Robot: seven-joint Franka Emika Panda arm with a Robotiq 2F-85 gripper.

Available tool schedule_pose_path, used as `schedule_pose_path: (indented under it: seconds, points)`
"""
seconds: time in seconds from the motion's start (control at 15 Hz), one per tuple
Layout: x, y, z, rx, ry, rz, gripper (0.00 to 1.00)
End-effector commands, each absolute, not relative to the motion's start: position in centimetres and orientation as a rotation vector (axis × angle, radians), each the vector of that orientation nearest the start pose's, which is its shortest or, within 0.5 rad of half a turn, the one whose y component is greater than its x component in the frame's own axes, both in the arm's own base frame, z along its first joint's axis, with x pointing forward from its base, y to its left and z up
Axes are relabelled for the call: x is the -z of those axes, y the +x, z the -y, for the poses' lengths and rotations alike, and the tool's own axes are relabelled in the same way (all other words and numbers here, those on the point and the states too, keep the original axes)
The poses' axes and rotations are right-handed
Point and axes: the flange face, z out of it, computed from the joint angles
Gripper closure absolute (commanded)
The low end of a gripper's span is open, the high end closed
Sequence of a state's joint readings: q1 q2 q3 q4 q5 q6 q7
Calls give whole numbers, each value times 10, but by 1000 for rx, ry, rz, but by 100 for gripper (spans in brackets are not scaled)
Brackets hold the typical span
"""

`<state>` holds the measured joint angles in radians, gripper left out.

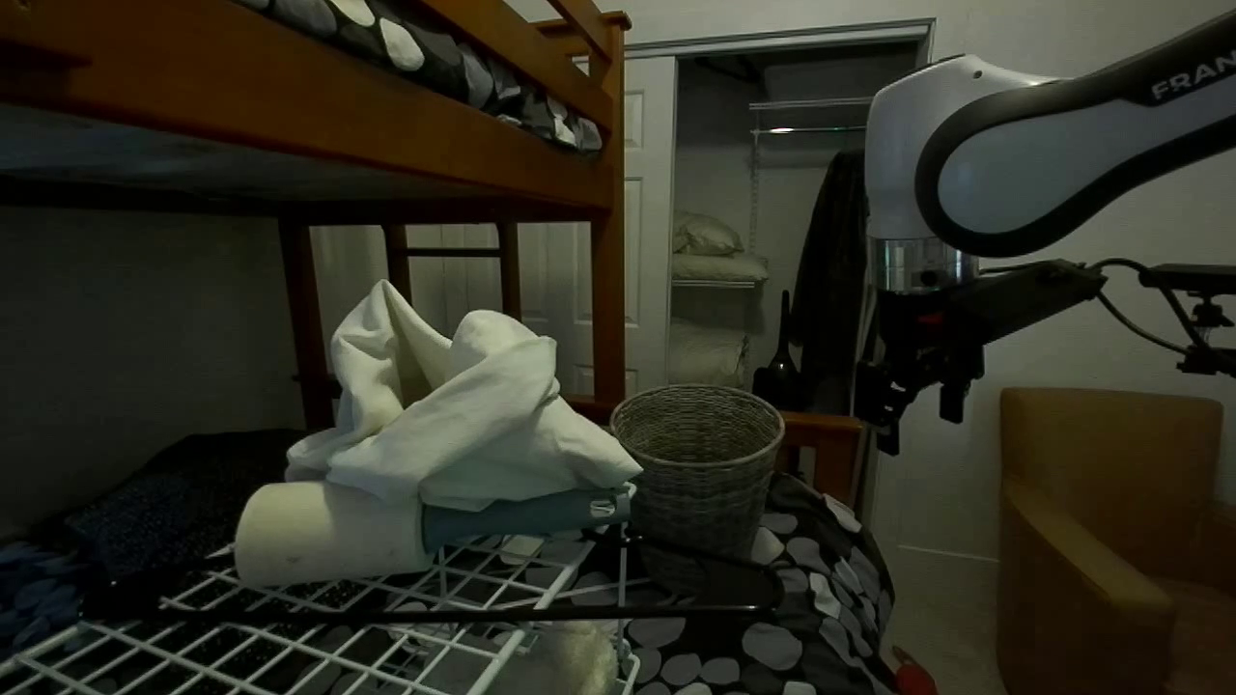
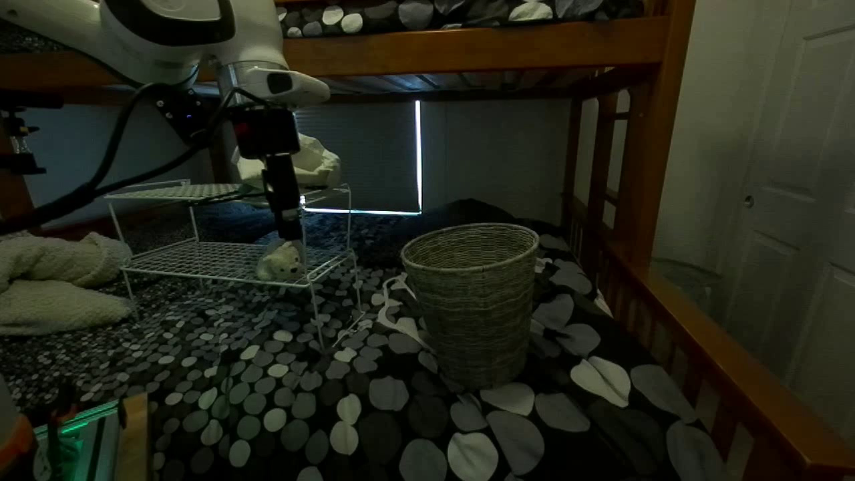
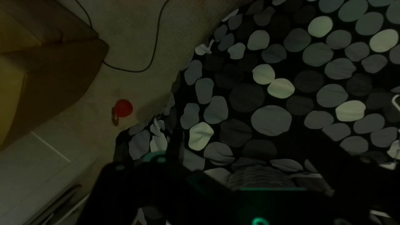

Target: Pick up the white teddy and put it in the gray basket

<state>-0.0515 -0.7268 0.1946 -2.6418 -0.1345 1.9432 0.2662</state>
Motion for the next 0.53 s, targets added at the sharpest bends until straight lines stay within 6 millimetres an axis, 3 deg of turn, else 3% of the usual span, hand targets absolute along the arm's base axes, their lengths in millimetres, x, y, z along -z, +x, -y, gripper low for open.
schedule_pose_path:
  seconds: [0.0,0.13,0.27,0.47]
  points:
    - [-466,331,-40,103,-3381,-207,0]
    - [-460,349,-55,147,-3354,-31,0]
    - [-456,365,-82,225,-3295,159,0]
    - [-441,370,-131,268,-3189,375,0]
